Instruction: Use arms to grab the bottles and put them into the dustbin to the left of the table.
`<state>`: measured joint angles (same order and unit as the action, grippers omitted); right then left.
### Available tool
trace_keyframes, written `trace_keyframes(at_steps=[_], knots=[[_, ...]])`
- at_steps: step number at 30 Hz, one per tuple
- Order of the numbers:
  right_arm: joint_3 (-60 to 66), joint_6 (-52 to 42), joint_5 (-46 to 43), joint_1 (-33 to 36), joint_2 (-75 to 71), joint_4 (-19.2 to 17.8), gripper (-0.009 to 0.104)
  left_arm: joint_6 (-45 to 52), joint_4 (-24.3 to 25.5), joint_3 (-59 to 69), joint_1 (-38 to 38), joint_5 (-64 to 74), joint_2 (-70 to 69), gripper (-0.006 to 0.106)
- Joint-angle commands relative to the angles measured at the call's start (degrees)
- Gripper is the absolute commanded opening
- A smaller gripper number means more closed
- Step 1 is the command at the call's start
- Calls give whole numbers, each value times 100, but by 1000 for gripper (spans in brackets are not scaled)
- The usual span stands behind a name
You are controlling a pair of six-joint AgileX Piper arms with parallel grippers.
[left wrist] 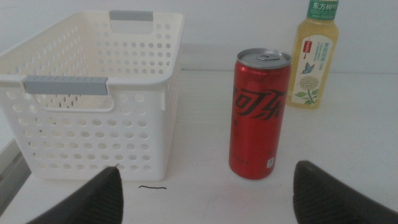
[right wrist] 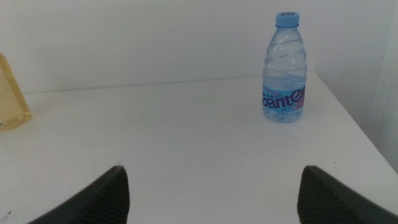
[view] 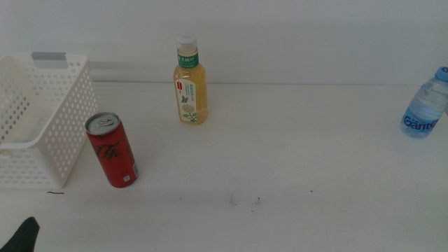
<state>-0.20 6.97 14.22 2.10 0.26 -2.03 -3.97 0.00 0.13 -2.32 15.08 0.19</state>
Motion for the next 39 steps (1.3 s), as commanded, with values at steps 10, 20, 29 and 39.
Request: trace_keyframes(at_steps=[10, 20, 29, 39], knots=[[20, -33, -53, -43, -26, -62, 82, -42, 0, -13, -186, -973, 366, 93], [20, -33, -53, -43, -26, -62, 82, 305, -457, -13, -1930, -5887, 5112, 93], [20, -33, -53, -43, -26, -62, 82, 305, -886, -13, -2147, -8325, 7593, 93], [20, -33, -53, -43, -26, -62, 82, 397, -1268, -13, -2147, -8490, 7761, 93]])
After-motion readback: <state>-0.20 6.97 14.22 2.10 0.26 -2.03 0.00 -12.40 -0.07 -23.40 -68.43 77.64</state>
